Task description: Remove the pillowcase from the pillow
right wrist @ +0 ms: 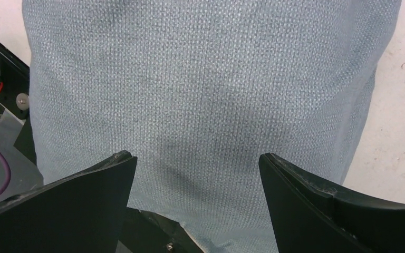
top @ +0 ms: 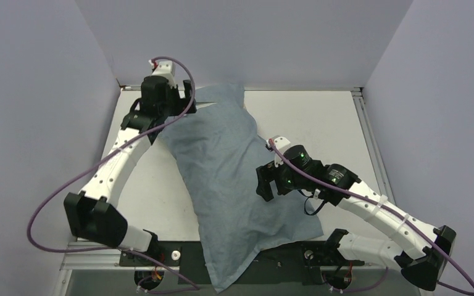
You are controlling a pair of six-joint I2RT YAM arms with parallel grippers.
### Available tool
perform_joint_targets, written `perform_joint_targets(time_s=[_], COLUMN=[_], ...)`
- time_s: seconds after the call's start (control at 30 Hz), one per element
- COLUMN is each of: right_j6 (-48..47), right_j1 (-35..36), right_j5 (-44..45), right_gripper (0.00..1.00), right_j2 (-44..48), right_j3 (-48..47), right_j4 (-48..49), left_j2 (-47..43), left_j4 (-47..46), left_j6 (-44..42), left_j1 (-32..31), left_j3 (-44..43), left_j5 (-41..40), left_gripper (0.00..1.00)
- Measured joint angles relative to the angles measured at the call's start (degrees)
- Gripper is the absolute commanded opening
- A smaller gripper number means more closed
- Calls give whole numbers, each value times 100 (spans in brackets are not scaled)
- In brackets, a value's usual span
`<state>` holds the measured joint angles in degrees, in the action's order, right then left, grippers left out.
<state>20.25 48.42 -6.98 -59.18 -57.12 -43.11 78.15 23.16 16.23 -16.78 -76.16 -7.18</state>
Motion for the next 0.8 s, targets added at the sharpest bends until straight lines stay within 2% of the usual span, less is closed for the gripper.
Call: perform_joint_targets(time_s=[0.27,0.37,0.43,0.57,0.67,0.8], right_j6=[203,299,339,461,564,634], right_j1=[0,0,0,0,-2,-111], right_j5=[-184,-254,-291,-275,-144,-31], right_gripper=[90,90,90,90,90,90], right_j2=[168,170,170,153,55,-411], right_j3=[365,616,761,977,1141,1167], right_j4=[-31,33,125,417,678,962], left_j2=[2238,2918,3182,3333,3163,2627], left_j4=[188,461,634,730,295,-450], left_j6=[-433,-527,-546,-496,-352,-17], left_j1=[199,212,212,223,258,323], left_j3=[-2208,-2684,-2706,-2339,-1847,-898], left_j5=[195,354,468,691,911,1237], left_gripper=[96,97,100,86,78,76])
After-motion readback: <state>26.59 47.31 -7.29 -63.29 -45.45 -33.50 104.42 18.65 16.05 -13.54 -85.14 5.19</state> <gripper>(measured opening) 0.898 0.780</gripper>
